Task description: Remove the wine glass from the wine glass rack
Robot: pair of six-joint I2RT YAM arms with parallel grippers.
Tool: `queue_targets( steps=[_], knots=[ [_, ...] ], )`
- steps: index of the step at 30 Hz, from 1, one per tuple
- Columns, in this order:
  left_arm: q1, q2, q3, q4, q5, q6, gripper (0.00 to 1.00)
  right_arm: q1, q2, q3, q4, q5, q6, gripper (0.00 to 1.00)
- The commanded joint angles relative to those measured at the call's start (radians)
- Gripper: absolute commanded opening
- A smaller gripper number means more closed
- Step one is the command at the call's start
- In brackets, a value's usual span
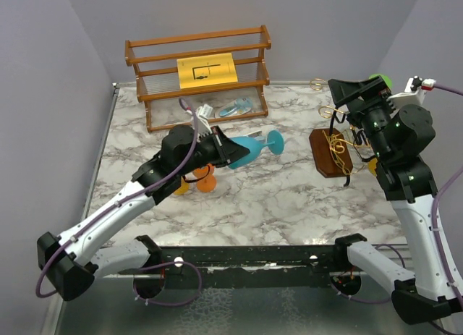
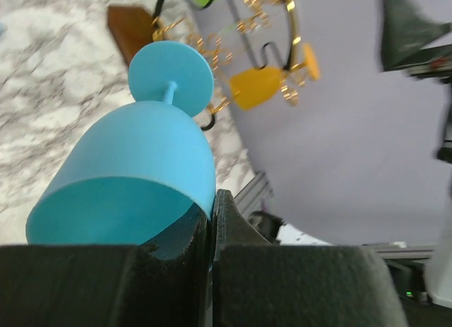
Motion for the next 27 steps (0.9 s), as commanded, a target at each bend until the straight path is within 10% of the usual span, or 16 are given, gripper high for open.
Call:
queue_targets(
  steps=[1,14,27],
  knots=[
    [-0.037,0.122,0.139,-0.249,-0.02,0.108,0.0,0.004,-0.012,0.065,-0.092,0.122,-0.125,0.99],
    [-0.193,0.621,0.636,-0.931,-0.384,0.338,0.0,0.011,-0.124,-0.106,0.109,-0.077,-0.271,1.0],
    [-0.197,0.788,0.79,-1.07,-0.439,0.427,0.0,0.037,-0.131,-0.115,0.104,-0.022,-0.31,1.0]
  ],
)
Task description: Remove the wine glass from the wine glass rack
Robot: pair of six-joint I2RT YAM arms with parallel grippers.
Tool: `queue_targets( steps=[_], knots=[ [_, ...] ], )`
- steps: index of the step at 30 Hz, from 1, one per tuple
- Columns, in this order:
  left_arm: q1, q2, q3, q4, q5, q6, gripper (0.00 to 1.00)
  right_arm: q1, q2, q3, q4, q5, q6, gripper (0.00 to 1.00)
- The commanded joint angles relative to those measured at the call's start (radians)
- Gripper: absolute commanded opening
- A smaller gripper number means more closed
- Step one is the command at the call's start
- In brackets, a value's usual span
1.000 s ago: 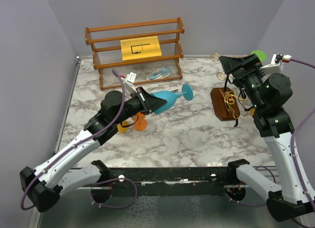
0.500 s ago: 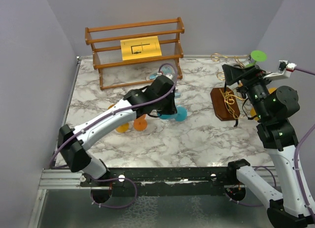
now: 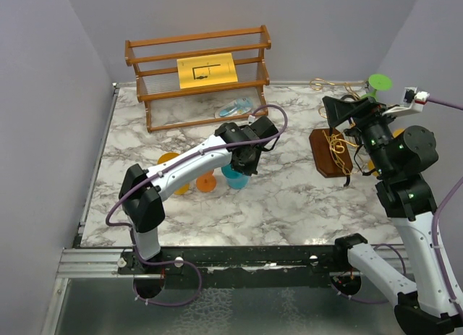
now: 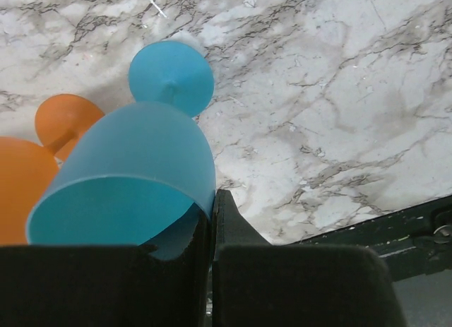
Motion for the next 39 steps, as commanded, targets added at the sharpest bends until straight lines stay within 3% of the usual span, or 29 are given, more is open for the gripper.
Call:
queue_targets(
  steps=[1,10,24,30,39],
  knots=[
    [0.001,0.01,0.054,-0.071,-0.044,0.046,0.0,0.012,-0.008,-0.012,0.03,0.032,-0.031,1.0],
    [0.002,0.023,0.072,-0.126,-0.056,0.054,0.0,0.026,-0.005,-0.016,0.037,0.048,-0.039,1.0],
    [0.008,0.026,0.02,-0.087,-0.049,0.056,0.05,0.03,-0.014,-0.018,0.033,0.054,-0.048,1.0],
    [0.009,0.014,0.027,-0.099,-0.085,0.054,0.25,0.032,-0.013,-0.026,0.038,0.051,-0.048,1.0],
    [0.011,-0.034,0.052,-0.1,-0.124,0.043,0.35,0.035,-0.012,-0.016,0.031,0.044,-0.068,1.0]
  ],
)
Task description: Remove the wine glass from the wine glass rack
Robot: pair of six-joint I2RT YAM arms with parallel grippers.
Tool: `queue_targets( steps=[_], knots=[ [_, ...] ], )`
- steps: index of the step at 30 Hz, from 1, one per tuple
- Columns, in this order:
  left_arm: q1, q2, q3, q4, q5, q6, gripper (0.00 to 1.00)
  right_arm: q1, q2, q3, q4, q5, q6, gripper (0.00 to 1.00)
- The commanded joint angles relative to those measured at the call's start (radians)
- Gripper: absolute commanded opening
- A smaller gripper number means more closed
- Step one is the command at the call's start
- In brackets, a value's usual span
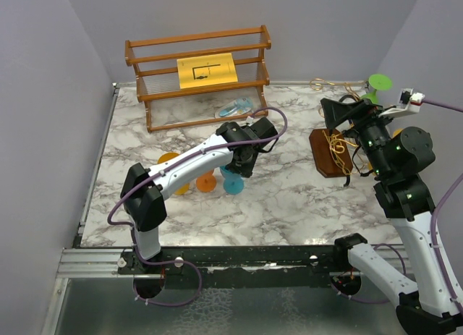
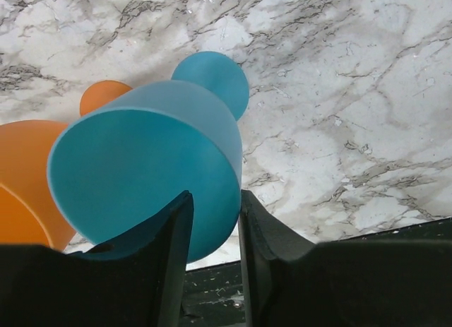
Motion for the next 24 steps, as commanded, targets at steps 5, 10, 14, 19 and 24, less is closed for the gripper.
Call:
queue_targets(
  steps=[5,10,14,19,24],
  knots=[
    [0.005,-0.121,0.005,0.038,-0.058,-0.002,0.49,0.009,-0.014,0.007,0.015,0.012,-0.059,1.0],
    [0.007,-0.201,-0.029,0.086,-0.092,0.027,0.59,0.009,-0.026,0.016,0.001,0.02,-0.142,1.0],
    [0.012,-0.266,-0.056,0.164,-0.085,0.074,0.69,0.009,-0.028,0.045,-0.022,0.061,-0.219,1.0],
    [0.028,-0.362,-0.094,0.285,-0.061,0.153,0.93,0.009,0.019,0.125,-0.086,0.159,-0.308,1.0],
    [0.039,-0.472,-0.188,0.441,-0.033,0.247,0.99,0.009,0.097,0.223,-0.158,0.217,-0.383,1.0]
  ],
)
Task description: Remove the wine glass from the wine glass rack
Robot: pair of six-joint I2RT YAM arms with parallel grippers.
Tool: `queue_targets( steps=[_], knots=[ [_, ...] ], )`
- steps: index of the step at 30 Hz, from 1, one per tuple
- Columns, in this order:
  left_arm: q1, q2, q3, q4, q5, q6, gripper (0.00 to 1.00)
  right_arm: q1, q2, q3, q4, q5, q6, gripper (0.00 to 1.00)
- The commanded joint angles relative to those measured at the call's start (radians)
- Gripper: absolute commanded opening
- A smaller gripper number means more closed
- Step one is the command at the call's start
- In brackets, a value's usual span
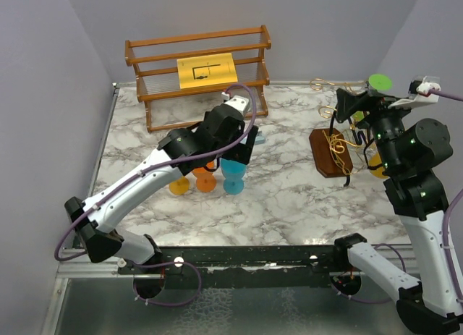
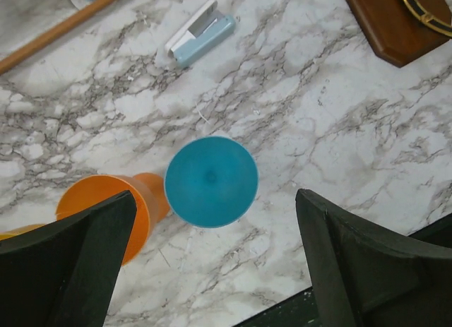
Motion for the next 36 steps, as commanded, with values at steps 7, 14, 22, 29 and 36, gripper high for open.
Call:
queue_targets(
  steps=[7,14,22,29,36],
  knots=[
    [0.012,-0.311,-0.283,0.412,0.023,0.189,0.99,0.005,0.192,0.197,-0.145,0.201,-0.111,0.98],
    [0.013,-0.434,-0.43,0.551,0.029,0.243,0.99,0.003,0.378,0.372,-0.239,0.312,-0.083,0.97],
    [0.035,-0.464,-0.493,0.588,0.15,0.193,0.99,-0.095,0.471,0.477,-0.307,0.336,-0.022,0.95],
    [0.058,-0.49,-0.523,0.6,0.259,0.168,0.99,-0.331,0.474,0.445,-0.379,0.163,0.082,0.95],
    [0.04,-0.539,-0.557,0.619,0.277,0.162,0.99,-0.465,0.431,0.336,-0.457,0.138,0.139,0.94]
  ],
)
